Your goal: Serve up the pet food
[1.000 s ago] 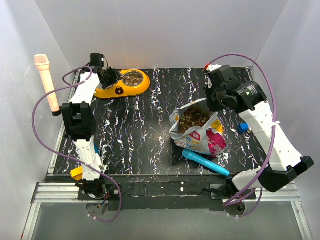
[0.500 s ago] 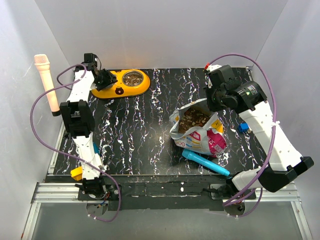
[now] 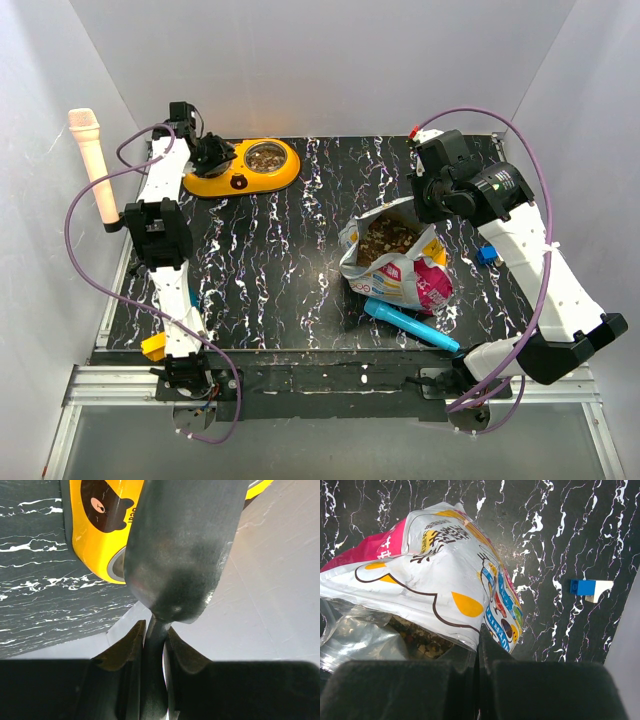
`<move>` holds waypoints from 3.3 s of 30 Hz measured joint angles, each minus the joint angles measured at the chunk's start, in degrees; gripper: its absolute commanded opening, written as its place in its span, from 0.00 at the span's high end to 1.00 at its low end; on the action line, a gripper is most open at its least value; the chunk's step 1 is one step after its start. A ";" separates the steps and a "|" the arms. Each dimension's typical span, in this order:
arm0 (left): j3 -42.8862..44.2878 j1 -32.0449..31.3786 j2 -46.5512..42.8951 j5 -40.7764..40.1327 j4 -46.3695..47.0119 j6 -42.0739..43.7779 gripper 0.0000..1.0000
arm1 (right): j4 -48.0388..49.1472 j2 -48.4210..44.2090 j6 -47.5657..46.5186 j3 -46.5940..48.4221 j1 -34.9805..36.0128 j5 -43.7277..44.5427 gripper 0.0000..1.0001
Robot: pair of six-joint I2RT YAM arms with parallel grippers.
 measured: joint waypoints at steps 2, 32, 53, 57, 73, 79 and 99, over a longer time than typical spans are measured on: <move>0.22 0.02 0.26 0.22 -0.02 0.00 1.00 | 0.00 0.00 -0.02 0.00 0.00 0.00 0.99; 4.68 0.02 1.79 2.38 0.98 -0.02 1.00 | 0.00 0.00 0.00 0.00 0.00 -0.02 0.99; -2.25 0.02 0.22 2.45 2.97 -0.02 1.00 | -0.02 0.00 0.00 0.04 0.00 -0.07 0.99; 3.50 0.09 1.33 2.38 1.38 -0.02 1.00 | -0.04 0.00 0.00 0.07 0.00 -0.11 0.99; -5.07 0.07 -0.61 2.67 6.49 -0.04 1.00 | -0.04 0.00 0.00 0.07 0.00 -0.50 0.99; -20.63 0.07 -10.95 0.85 16.20 -0.07 1.00 | -0.04 0.00 0.13 0.07 0.00 -1.44 0.99; -27.74 -1.36 -17.75 7.89 26.05 -0.09 1.00 | -0.04 0.00 0.17 0.07 0.07 -1.77 0.99</move>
